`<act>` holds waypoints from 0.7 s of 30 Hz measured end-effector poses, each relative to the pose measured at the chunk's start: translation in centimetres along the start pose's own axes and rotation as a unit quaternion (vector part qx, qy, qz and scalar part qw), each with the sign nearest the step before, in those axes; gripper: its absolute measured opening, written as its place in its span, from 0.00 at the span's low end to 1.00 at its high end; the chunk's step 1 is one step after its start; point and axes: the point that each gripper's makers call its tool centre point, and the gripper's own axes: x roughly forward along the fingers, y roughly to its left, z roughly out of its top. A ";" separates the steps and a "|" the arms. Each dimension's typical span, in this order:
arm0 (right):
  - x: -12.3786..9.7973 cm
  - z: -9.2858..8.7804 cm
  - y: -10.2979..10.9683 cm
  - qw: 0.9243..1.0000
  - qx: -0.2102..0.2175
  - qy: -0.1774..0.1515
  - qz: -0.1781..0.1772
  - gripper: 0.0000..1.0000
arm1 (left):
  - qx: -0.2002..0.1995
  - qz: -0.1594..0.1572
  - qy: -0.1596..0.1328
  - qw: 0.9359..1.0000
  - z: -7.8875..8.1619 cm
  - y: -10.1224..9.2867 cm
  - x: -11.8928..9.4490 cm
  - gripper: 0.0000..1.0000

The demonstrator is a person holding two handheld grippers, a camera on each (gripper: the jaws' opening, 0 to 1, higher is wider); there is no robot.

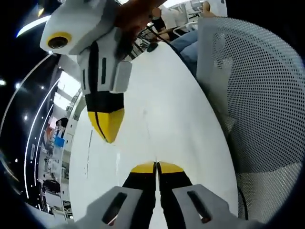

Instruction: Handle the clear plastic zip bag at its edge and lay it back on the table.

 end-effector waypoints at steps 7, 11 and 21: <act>-1.7 2.0 -3.0 0.999 -0.002 -0.023 -0.047 0.00 | -0.003 0.010 -0.006 1.000 0.1 0.5 -0.4 0.00; -2.3 2.7 -3.2 0.998 -0.016 -0.025 -0.056 0.00 | 0.004 0.017 -0.008 1.000 0.3 1.1 -0.5 0.00; -2.5 2.3 -3.2 0.997 -0.009 -0.024 -0.071 0.00 | -0.002 0.004 -0.019 1.000 0.4 0.7 -0.5 0.00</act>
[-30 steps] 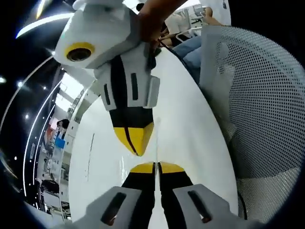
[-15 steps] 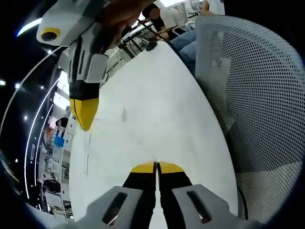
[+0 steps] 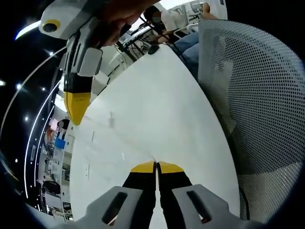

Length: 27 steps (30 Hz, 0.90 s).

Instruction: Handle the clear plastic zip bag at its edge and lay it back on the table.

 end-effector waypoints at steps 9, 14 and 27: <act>0.1 -0.9 -0.5 1.000 -0.008 0.020 -0.012 0.00 | -0.008 -0.002 -0.004 1.000 -0.5 0.3 0.3 0.00; 0.3 -1.2 -0.3 0.999 -0.015 0.028 -0.016 0.00 | -0.013 -0.001 -0.003 1.000 -1.1 0.6 0.5 0.00; 1.2 -2.2 1.8 0.996 -0.069 0.056 0.000 0.00 | -0.060 0.021 -0.027 0.998 -2.0 2.0 0.5 0.00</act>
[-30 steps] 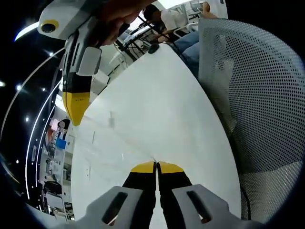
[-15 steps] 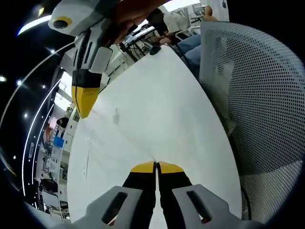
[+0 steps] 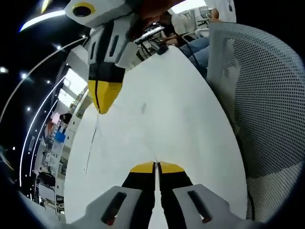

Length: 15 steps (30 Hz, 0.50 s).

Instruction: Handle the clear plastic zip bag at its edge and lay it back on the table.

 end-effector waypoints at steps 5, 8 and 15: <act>1.1 -0.8 1.0 1.000 -0.022 0.017 0.008 0.00 | -0.048 0.017 -0.024 0.998 0.3 0.8 -0.5 0.00; 1.7 -1.5 1.6 0.999 -0.025 0.029 0.012 0.00 | -0.083 0.017 -0.043 0.995 0.6 0.8 -0.9 0.00; 2.8 -2.8 3.2 0.998 -0.026 0.042 0.032 0.00 | -0.173 0.056 -0.093 0.979 1.1 2.6 -2.5 0.00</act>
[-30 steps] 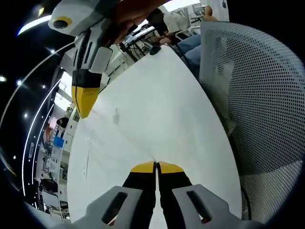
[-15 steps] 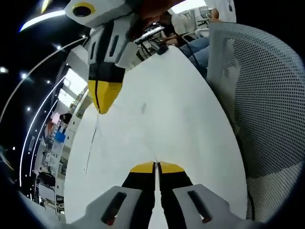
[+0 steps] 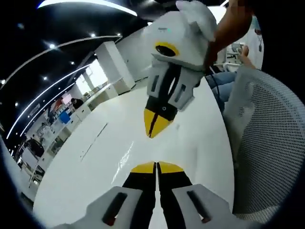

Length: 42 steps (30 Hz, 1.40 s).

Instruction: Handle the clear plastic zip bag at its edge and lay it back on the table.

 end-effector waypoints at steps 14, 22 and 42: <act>2.9 -2.0 1.2 1.000 -0.019 0.009 0.002 0.00 | -0.106 0.045 0.012 0.993 -2.9 0.9 -3.9 0.14; 4.5 -2.8 1.0 1.000 0.006 -0.010 0.009 0.00 | -0.162 0.065 0.020 0.984 -5.4 1.0 -5.8 0.22; 7.5 -4.1 2.4 0.999 0.029 0.013 0.042 0.00 | -0.179 0.105 0.033 0.978 -7.2 1.1 -7.8 0.40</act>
